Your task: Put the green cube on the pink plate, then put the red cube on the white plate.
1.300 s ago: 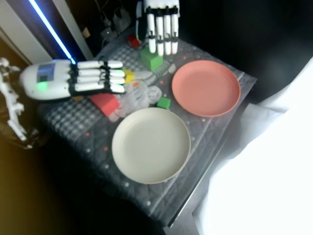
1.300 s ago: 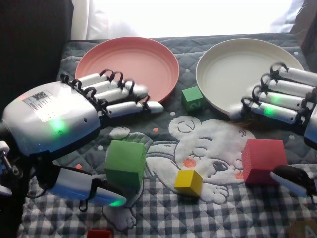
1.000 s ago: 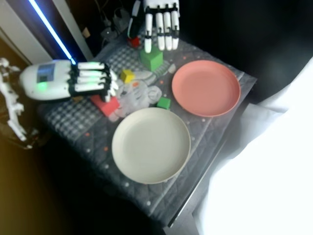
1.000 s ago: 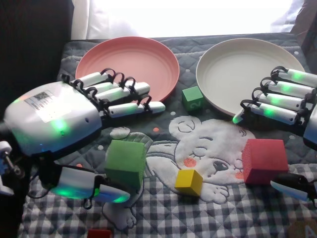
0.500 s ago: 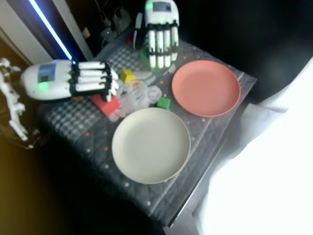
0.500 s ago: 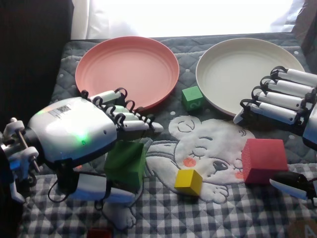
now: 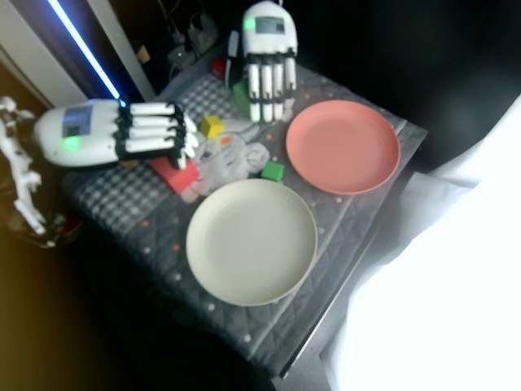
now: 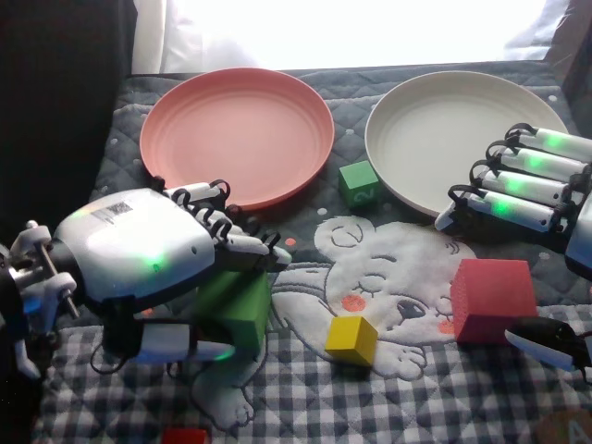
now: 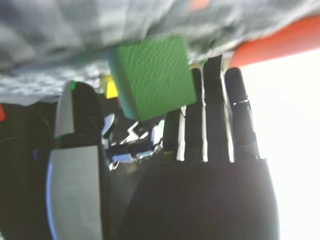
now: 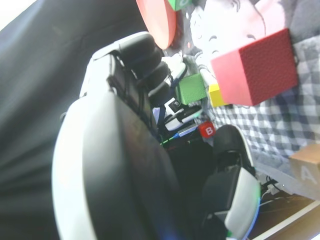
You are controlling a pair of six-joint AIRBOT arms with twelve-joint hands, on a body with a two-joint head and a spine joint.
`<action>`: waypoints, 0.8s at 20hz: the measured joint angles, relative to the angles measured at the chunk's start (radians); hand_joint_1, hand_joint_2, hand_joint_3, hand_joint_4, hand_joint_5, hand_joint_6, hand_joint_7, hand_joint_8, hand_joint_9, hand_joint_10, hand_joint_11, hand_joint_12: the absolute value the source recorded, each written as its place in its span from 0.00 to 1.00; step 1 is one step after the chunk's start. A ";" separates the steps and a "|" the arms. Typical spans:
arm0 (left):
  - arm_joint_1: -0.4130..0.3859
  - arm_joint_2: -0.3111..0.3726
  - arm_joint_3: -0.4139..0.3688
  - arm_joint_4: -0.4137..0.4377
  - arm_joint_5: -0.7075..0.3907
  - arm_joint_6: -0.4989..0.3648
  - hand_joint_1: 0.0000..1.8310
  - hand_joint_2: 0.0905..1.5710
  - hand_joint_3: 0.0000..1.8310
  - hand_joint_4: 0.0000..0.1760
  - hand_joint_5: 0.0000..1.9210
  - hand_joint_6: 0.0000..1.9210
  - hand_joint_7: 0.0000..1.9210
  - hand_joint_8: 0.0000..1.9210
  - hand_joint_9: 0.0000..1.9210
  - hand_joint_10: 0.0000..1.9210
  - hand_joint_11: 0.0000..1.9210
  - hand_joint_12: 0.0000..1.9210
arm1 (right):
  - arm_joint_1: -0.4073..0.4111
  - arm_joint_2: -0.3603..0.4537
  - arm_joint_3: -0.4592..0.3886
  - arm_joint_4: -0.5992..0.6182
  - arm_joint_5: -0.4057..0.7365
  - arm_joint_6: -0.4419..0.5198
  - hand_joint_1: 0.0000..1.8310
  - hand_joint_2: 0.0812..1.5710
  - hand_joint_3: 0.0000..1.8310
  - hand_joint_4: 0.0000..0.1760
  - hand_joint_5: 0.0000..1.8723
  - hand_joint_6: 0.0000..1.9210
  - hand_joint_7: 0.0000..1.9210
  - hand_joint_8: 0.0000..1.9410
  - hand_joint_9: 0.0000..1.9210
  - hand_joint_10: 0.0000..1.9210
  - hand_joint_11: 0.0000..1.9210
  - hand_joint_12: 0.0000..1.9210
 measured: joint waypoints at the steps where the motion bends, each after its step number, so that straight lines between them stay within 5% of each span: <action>1: 0.000 -0.003 0.003 -0.003 -0.007 -0.001 0.71 0.81 0.00 0.00 0.27 0.73 0.35 0.76 0.37 0.84 0.29 0.85 | 0.000 0.000 0.000 0.000 0.000 0.000 0.39 0.51 0.30 0.00 0.04 0.53 0.09 0.48 0.05 0.61 0.00 0.87; 3: 0.000 -0.009 0.008 -0.010 -0.015 -0.003 0.71 0.83 0.00 0.00 0.26 0.75 0.33 0.83 0.34 0.91 0.28 0.91 | 0.000 0.000 0.000 0.000 0.000 0.000 0.37 0.52 0.30 0.00 0.05 0.52 0.11 0.46 0.06 0.60 0.00 0.89; 6: -0.014 0.003 0.012 -0.043 -0.091 0.001 0.61 0.85 0.00 0.00 0.27 0.77 0.34 0.90 0.26 0.87 0.20 1.00 | 0.000 0.000 0.000 0.000 0.000 0.000 0.39 0.52 0.30 0.00 0.05 0.53 0.12 0.45 0.07 0.59 0.00 0.88; 9: -0.033 0.028 0.010 -0.071 -0.202 0.001 0.65 0.80 0.00 0.00 0.32 0.68 0.40 0.83 0.35 0.87 0.31 1.00 | 0.000 0.000 0.000 0.000 0.001 0.000 0.40 0.53 0.27 0.00 0.06 0.53 0.11 0.45 0.07 0.58 0.00 0.86; 11: -0.069 0.034 0.018 -0.117 -0.276 0.000 0.63 0.82 0.00 0.00 0.29 0.72 0.37 0.86 0.32 0.90 0.32 1.00 | 0.000 -0.004 0.002 0.000 0.000 0.000 0.39 0.52 0.27 0.00 0.05 0.52 0.12 0.45 0.07 0.58 0.00 0.85; 13: -0.095 0.027 0.045 -0.126 -0.284 0.001 0.64 0.80 0.00 0.00 0.31 0.71 0.40 0.80 0.37 0.79 0.34 0.94 | 0.000 -0.010 0.005 0.000 0.000 0.000 0.38 0.52 0.28 0.00 0.06 0.52 0.11 0.45 0.06 0.59 0.00 0.87; 16: -0.146 -0.010 0.103 -0.181 -0.257 0.002 0.72 0.79 0.00 0.00 0.31 0.75 0.39 0.72 0.35 0.82 0.25 0.88 | 0.000 -0.013 0.005 0.000 0.001 0.000 0.34 0.50 0.28 0.00 0.06 0.48 0.13 0.43 0.07 0.57 0.00 0.87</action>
